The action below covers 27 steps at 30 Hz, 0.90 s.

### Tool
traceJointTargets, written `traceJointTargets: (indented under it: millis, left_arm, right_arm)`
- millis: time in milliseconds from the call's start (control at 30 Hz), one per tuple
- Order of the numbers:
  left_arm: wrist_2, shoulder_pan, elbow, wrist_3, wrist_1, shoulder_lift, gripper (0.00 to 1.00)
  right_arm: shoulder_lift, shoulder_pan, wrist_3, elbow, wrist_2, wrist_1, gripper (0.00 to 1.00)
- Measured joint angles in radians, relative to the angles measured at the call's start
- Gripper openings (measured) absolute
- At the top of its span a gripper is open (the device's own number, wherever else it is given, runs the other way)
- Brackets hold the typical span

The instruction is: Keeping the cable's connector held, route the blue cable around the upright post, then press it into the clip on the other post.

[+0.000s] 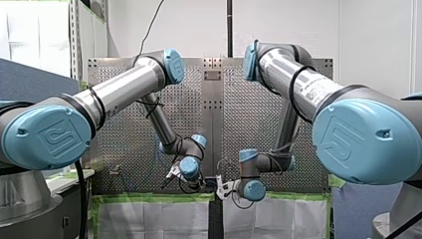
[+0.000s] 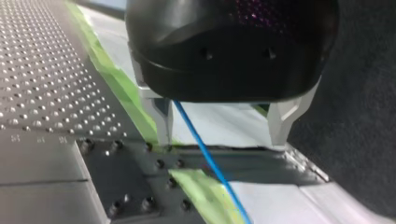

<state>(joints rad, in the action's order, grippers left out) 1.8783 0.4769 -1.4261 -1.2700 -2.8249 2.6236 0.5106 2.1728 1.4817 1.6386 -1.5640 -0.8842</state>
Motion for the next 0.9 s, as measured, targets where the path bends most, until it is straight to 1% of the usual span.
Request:
traceJointTargets:
  millis: [133,300,467,600,767,900]
  left_arm:
    - [-0.034,-0.001,0.0,-0.034,0.005,0.0,0.99]
    - [-0.077,-0.003,0.0,-0.077,0.014,0.0,0.99]
    - [-0.123,-0.008,0.0,-0.123,0.05,-0.001,0.99]
    - [-0.158,-0.011,0.0,-0.158,0.084,-0.001,0.99]
    - [-0.2,-0.015,0.0,-0.2,0.122,-0.001,0.99]
    - [-0.234,-0.017,0.0,-0.234,0.135,-0.001,0.99]
  right_arm:
    - [0.021,0.0,0.0,0.009,-0.002,0.001,0.0]
    - [0.029,0.0,-0.001,0.012,-0.002,0.003,0.0]
    - [0.049,-0.001,0.0,0.023,-0.006,0.005,0.0]
    - [0.063,-0.008,0.0,0.027,-0.008,0.006,0.0]
    - [0.067,-0.016,0.0,0.03,-0.008,0.009,0.0]
    - [0.068,-0.024,0.0,0.04,-0.012,0.006,0.0]
